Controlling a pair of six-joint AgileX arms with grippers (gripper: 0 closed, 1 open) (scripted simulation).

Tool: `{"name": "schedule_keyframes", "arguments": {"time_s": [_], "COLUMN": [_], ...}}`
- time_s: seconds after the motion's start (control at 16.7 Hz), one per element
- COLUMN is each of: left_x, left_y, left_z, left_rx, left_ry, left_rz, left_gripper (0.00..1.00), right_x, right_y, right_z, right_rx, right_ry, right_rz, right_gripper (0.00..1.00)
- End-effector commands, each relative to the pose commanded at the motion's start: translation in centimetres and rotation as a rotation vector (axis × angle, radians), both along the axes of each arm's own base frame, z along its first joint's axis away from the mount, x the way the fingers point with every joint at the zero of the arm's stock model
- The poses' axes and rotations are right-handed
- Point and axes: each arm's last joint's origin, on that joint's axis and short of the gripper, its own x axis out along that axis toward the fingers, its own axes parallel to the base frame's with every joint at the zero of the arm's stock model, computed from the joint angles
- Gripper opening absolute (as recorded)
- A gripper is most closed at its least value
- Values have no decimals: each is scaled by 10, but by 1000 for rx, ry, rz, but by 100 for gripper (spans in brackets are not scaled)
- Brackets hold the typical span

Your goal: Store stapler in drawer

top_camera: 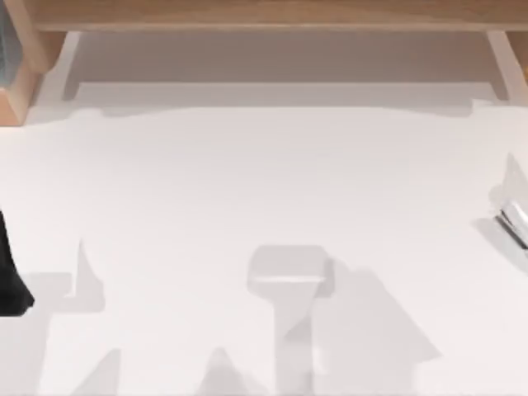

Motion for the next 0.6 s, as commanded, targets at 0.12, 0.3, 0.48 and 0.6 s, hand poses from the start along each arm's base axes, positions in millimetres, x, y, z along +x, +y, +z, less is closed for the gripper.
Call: {"name": "schedule_keyframes", "arguments": {"time_s": [0.12,0.3,0.48,0.6], "left_x": [0,0,0,0], "left_y": [0,0,0,0], "left_z": [0,0,0,0], "left_rx": [0,0,0,0], "left_ry": [0,0,0,0], "left_rz": [0,0,0,0], "left_gripper": [100,100,100,100], "right_x": [40,101,151,175], "right_y": [-16,-47,-81,-102], "right_z": [2,-18,-59,-93], "right_rx": [-153,-375,-573,-685], "right_ry": [15,40,62,72], "right_rz": [-1,0,3,4], "right_gripper": [100,100,100,100]}}
